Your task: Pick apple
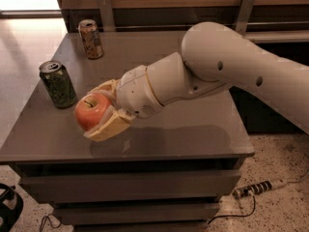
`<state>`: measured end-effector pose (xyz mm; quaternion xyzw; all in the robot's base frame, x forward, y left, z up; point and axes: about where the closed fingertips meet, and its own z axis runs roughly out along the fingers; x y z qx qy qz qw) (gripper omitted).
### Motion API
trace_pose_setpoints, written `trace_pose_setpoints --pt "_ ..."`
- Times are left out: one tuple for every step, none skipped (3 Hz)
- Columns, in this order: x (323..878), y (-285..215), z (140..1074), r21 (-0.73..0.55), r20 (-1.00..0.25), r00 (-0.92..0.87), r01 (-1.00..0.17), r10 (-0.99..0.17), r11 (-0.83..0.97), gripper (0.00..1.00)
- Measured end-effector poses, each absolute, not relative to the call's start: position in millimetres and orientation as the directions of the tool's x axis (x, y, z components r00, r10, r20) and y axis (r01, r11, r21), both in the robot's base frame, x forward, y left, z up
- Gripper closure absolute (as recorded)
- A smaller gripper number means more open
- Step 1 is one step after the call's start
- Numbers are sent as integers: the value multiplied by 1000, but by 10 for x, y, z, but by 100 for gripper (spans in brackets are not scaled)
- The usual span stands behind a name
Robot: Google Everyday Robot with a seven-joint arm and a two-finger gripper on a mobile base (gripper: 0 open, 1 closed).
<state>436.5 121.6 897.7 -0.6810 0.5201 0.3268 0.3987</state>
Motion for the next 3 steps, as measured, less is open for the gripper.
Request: trace_pose_setpoints --pt "4380 1103 9382 -265 -847 291 -957 -444 -121 100" --pt "4424 971 9684 -307 -847 317 -947 -426 -94 100" --pt "4419 883 9871 -340 -843 335 -938 -420 -65 100"
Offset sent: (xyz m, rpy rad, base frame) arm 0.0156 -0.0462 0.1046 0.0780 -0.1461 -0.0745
